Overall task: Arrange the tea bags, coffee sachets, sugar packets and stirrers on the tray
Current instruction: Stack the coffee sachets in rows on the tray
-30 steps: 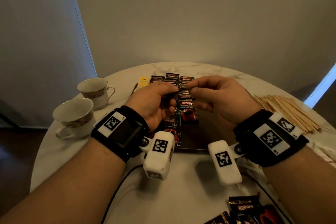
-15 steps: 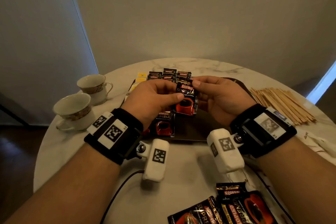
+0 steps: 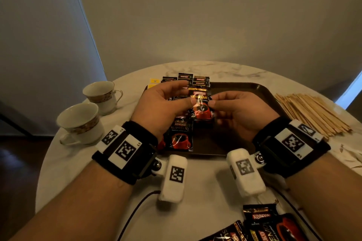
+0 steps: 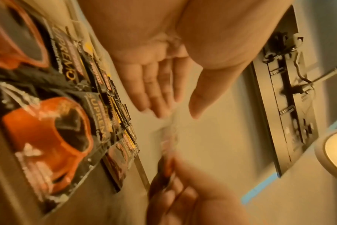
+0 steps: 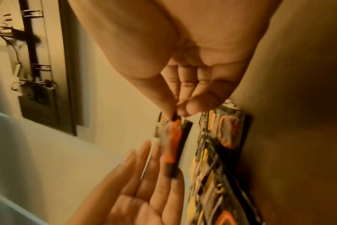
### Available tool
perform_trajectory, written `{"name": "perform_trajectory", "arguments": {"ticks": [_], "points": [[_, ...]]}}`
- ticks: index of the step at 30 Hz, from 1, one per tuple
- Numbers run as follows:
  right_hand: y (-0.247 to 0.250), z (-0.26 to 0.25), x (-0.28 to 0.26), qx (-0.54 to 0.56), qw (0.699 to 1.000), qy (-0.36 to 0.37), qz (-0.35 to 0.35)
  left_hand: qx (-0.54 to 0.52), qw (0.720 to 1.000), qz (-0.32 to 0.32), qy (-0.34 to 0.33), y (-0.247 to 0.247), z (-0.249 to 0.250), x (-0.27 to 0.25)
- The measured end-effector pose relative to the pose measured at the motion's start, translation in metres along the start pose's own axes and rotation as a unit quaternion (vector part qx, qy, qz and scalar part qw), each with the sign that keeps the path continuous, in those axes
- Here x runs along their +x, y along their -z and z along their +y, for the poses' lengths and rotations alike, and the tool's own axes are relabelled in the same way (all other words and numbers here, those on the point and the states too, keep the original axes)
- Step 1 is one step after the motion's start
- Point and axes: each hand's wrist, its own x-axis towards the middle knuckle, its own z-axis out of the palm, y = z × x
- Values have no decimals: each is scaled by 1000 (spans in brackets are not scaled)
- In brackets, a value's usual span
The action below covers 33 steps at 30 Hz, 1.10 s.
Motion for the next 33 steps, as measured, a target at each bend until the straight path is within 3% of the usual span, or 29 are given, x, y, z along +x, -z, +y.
{"name": "perform_trajectory", "arguments": {"ticks": [3,7,14,22,33], "points": [[6,8,9,3,996,-65,68,-21,997,74,18,5,-5,8],[8,9,16,-18,991,-107,81,-52,989,134,37,16,-7,17],[3,6,16,-89,988,-108,67,-94,985,127,66,19,-7,19],[0,3,14,-104,986,-122,51,-92,986,119,75,19,-4,17],[1,5,9,-97,987,-98,80,-102,984,121,85,21,2,13]]}}
